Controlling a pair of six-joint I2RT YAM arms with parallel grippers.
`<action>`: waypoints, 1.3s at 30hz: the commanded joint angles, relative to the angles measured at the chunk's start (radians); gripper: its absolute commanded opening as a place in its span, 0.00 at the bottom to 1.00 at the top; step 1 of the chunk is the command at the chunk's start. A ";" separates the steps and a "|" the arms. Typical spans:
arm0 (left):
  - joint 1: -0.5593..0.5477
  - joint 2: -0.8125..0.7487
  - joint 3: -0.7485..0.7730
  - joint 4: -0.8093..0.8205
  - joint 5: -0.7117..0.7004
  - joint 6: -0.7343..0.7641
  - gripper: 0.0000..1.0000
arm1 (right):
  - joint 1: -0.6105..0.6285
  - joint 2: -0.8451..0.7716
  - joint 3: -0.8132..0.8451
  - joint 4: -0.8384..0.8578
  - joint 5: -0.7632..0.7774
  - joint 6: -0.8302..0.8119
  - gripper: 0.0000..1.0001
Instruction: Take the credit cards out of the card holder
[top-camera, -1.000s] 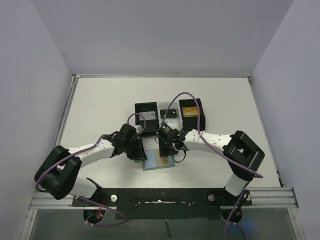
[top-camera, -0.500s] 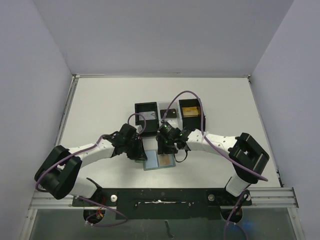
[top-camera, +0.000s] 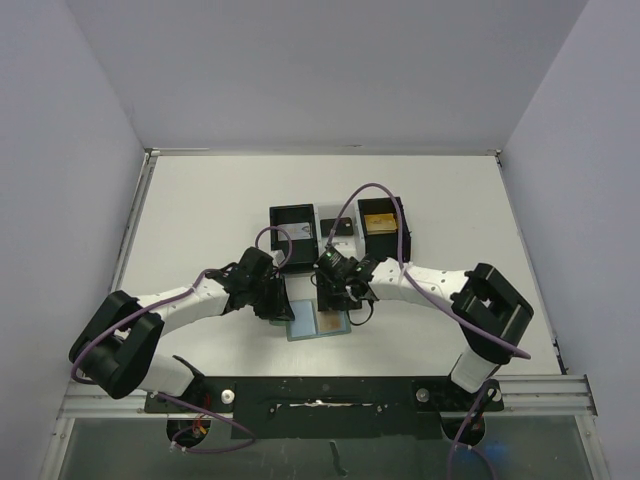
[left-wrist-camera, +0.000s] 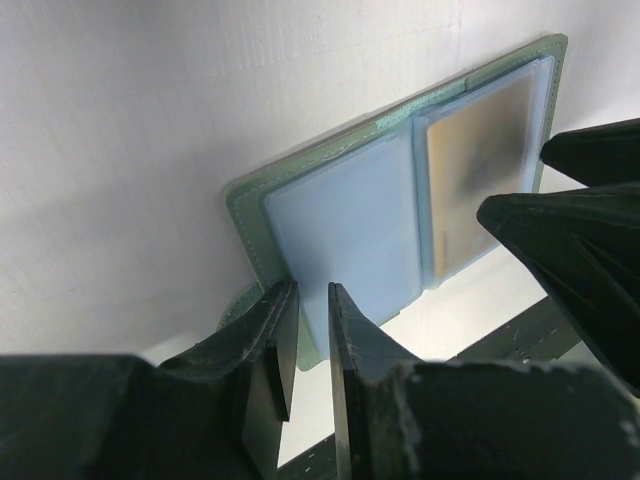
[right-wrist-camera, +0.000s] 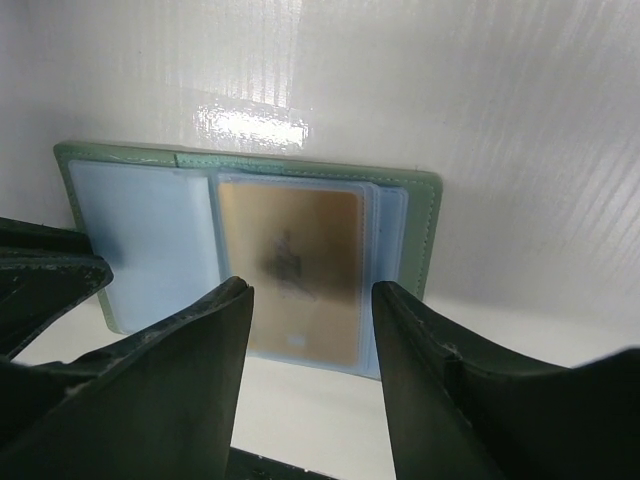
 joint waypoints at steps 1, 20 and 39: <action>-0.007 0.005 0.028 0.038 0.016 0.011 0.17 | 0.018 0.025 0.048 0.022 -0.010 -0.011 0.51; -0.007 0.017 0.032 0.048 0.026 0.011 0.17 | 0.041 0.069 0.102 0.013 -0.036 -0.046 0.40; -0.006 0.020 0.032 0.047 0.025 0.011 0.17 | 0.079 0.036 0.165 -0.092 0.060 -0.038 0.22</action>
